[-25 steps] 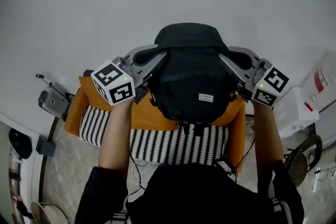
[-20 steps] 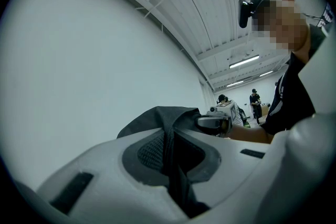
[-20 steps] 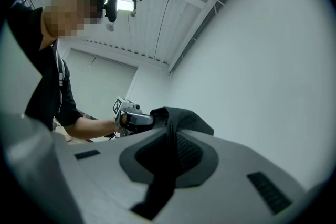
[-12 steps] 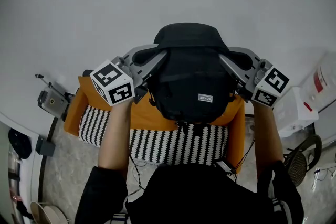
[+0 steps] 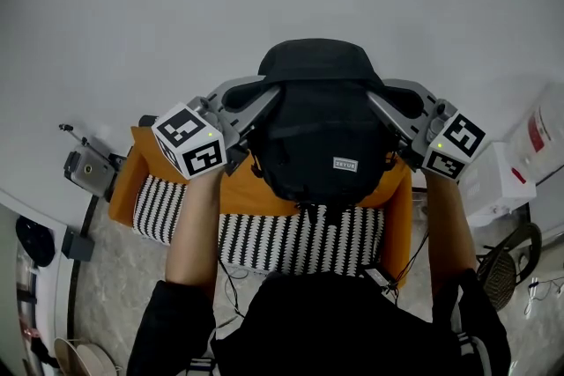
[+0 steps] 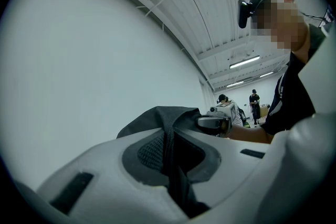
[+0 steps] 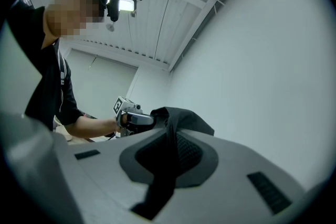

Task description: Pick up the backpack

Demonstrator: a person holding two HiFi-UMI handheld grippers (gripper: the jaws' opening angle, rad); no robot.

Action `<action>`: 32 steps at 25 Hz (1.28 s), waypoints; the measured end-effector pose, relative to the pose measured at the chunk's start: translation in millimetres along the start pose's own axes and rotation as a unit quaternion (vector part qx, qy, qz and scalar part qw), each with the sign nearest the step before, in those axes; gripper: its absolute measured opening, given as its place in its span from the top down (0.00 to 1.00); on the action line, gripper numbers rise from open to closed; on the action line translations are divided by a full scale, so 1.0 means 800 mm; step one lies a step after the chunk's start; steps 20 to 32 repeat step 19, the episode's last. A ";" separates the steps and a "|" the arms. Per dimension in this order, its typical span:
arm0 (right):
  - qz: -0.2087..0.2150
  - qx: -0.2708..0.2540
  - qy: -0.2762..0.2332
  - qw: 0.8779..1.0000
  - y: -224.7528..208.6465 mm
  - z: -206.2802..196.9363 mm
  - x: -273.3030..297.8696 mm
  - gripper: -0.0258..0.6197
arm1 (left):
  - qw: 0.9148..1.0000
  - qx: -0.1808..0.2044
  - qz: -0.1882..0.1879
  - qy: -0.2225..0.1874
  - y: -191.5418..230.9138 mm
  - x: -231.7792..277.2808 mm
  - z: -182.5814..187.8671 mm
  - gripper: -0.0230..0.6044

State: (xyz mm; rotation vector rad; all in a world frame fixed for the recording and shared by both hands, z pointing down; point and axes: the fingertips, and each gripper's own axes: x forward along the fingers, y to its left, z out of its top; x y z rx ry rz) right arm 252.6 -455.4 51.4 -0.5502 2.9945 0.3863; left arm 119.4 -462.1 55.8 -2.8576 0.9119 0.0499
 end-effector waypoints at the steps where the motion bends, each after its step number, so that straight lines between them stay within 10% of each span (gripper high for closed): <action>1: 0.000 0.000 0.000 1.000 0.001 0.000 0.001 0.90 | 1.000 -0.002 0.001 0.000 0.000 -0.001 -0.001 0.90; 32: 0.025 0.001 -0.003 1.000 0.016 -0.023 0.010 0.91 | 1.000 -0.012 0.018 0.001 -0.003 -0.020 -0.024 0.90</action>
